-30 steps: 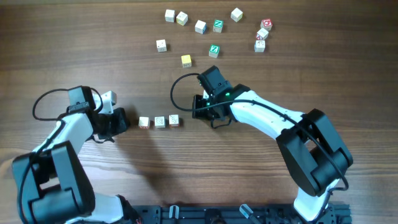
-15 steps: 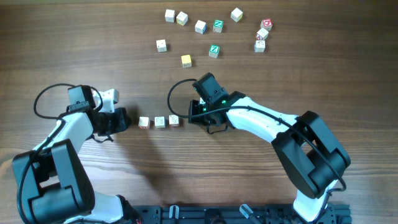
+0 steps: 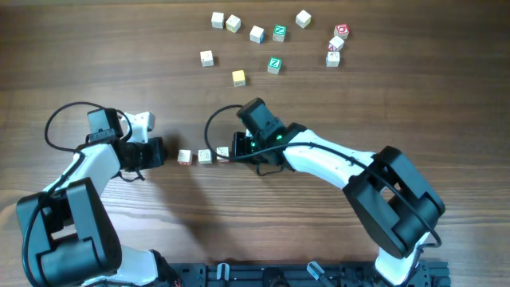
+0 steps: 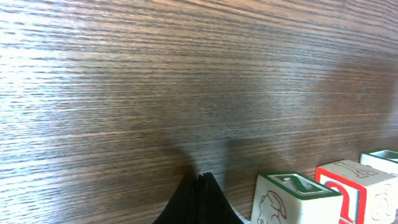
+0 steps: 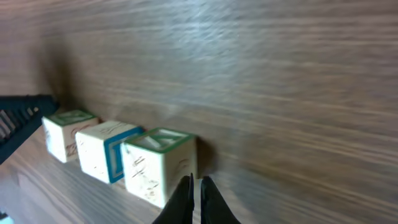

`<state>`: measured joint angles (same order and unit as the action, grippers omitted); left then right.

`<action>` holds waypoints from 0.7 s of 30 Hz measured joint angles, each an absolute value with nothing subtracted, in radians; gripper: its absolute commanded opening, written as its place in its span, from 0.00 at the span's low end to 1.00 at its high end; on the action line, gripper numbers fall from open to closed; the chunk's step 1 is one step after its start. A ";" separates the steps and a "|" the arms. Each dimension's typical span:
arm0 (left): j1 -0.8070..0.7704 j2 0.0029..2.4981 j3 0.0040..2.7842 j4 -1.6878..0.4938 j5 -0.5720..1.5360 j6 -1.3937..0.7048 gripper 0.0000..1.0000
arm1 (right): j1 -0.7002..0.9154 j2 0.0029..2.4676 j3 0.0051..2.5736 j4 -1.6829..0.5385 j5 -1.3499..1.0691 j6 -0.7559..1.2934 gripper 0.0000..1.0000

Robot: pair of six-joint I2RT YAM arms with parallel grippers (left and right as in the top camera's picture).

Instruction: Form a horizontal line

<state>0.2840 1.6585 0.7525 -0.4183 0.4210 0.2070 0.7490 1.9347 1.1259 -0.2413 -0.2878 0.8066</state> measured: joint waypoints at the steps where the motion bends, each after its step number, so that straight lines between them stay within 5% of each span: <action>1: 0.280 1.659 0.752 -0.417 0.425 0.209 0.04 | 0.756 1.935 1.126 -0.241 -0.288 0.806 0.07; 21: 0.221 1.659 0.736 -0.401 0.462 0.209 0.05 | 0.757 1.935 1.126 -0.234 -0.287 0.800 0.09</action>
<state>0.2207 1.6588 0.7357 -0.4007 0.4622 0.2092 0.7567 1.9347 1.1259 -0.2344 -0.2874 0.7998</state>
